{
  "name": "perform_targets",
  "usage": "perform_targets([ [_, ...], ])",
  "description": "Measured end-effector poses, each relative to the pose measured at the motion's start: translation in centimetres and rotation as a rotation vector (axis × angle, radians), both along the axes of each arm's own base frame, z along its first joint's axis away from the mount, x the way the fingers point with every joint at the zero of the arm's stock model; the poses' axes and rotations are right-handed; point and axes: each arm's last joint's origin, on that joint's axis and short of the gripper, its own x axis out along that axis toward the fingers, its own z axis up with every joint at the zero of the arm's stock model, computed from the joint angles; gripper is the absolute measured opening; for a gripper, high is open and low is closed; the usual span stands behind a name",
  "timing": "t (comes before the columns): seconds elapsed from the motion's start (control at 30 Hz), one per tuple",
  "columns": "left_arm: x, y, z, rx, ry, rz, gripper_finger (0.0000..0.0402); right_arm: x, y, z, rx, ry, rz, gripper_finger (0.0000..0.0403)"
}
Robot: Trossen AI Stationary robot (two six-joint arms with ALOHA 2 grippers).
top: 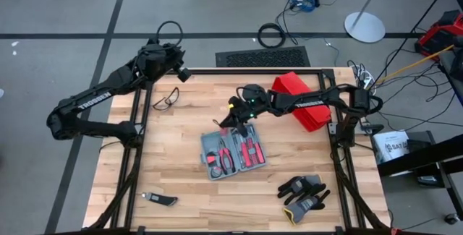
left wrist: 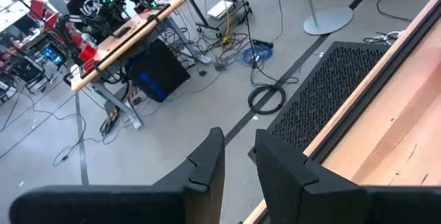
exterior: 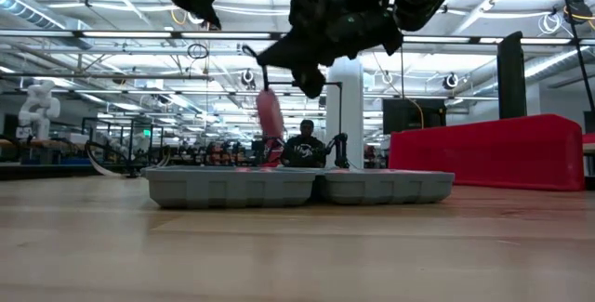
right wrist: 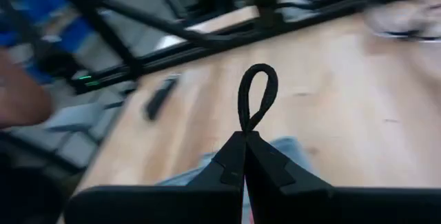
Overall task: Prefit tool cases
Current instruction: Put the tape measure into the toolbox
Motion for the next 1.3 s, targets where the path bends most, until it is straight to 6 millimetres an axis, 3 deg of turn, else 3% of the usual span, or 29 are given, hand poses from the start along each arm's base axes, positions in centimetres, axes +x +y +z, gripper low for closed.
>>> perform_targets([
  [0.33, 0.2, 0.1, 0.4, 0.022, -0.044, -0.012, 0.0086, -0.2, 0.8, 0.4, 0.173, 0.009, 0.204, 0.0000],
  [0.5, 0.2, 0.0, 0.4, 0.021, -0.045, -0.017, 0.0086, 0.0, 0.9, -1.3, 0.234, 0.087, 0.245, 0.0000],
  [0.6, 0.2, 0.1, 0.5, 0.024, -0.051, -0.017, 0.0086, 1.0, 0.6, -2.7, 0.255, 0.123, 0.261, 0.0000],
  [0.83, 0.3, 0.1, 0.6, 0.033, -0.065, -0.017, 0.0086, 5.5, 0.7, -2.5, 0.318, 0.065, 0.490, 0.0000],
  [0.97, 0.3, 0.1, 0.6, 0.030, -0.059, -0.018, 0.0086, 6.7, 0.5, -2.3, 0.350, 0.064, 0.622, 0.0000],
  [1.13, 0.3, 0.1, 0.5, 0.028, -0.056, -0.017, 0.0086, 6.1, -2.1, -5.2, 0.370, 0.187, 0.541, 0.0000],
  [1.3, 0.4, 0.2, 0.4, 0.022, -0.046, -0.018, 0.0086, 4.9, -4.0, -6.1, 0.332, 0.305, 0.409, 0.0000],
])
